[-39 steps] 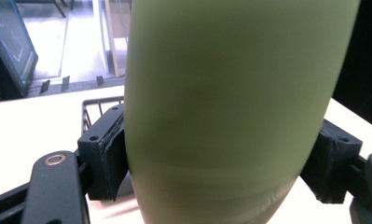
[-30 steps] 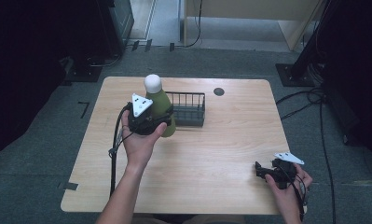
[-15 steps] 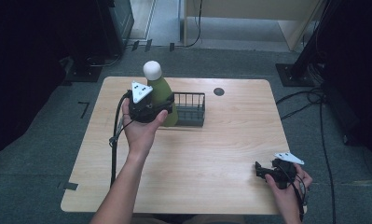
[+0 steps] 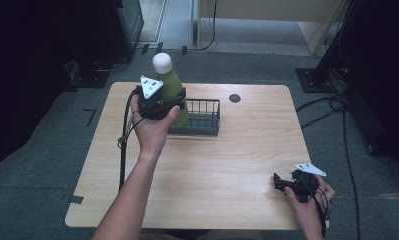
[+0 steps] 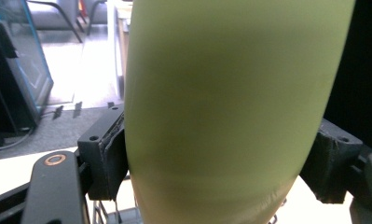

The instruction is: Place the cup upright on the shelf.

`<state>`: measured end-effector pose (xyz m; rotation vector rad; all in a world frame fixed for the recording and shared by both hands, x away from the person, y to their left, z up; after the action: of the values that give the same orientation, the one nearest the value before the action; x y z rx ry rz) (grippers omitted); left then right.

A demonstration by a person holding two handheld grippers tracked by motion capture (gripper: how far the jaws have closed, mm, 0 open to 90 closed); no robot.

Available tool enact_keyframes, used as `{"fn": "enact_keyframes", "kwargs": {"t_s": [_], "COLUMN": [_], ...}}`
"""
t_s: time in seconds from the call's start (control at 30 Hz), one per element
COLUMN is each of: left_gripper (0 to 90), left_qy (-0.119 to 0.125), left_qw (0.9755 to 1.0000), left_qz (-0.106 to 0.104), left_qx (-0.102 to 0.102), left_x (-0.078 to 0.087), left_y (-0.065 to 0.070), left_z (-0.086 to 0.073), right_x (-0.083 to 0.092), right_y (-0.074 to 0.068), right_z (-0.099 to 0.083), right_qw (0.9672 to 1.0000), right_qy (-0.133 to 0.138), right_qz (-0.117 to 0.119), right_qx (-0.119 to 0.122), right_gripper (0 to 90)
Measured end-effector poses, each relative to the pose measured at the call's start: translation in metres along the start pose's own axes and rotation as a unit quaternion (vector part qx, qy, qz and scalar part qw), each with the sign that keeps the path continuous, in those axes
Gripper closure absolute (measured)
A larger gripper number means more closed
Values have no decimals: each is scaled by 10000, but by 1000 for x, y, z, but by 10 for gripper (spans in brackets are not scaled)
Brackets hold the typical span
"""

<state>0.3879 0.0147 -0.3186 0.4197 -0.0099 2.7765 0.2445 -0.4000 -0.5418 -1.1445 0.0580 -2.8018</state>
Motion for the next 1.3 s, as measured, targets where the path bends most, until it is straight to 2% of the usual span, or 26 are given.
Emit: {"fn": "enact_keyframes", "kwargs": {"t_s": [0.13,0.27,0.5,0.57,0.63,0.9,1.1,1.3], "left_gripper": [227,226,226,226,226,226,226,226], "left_qy": [98,92,47,33,9,-324,-444,-549], "left_qw": [9998,9997,9992,9989,9988,9979,9971,9965], "left_qz": [152,245,400,440,469,552,614,628], "left_qx": [-14,-10,32,139,147,109,14,2], "left_x": [-11,-19,-37,-43,-45,-68,-76,-79], "left_y": [-5,-11,-23,-26,-26,-26,-26,-28], "left_z": [3,3,-6,-9,-10,-26,-34,-40], "right_x": [0,0,0,0,0,0,0,0], "right_y": [0,0,0,0,0,0,0,0], "right_z": [0,0,0,0,0,0,0,0], "right_qw": [10000,10000,10000,10000,10000,10000,10000,10000], "right_qy": [1,1,0,-6,-6,-6,-6,-6], "right_qz": [0,-2,0,0,1,0,1,0], "right_qx": [5,4,7,6,5,5,5,6], "right_gripper": [0,0,0,0,0,0,0,0]}}
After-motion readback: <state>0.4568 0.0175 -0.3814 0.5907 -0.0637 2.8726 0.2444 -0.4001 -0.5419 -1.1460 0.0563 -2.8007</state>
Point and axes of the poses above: each handheld gripper's, and its own axes: x roughly backward along the jaws, z roughly out of its top, y roughly to its right, the point moved 2 cm from there along -x, roughly forward along the jaws, and after that the axes turned 4 degrees about z, right-handed, at the moved point
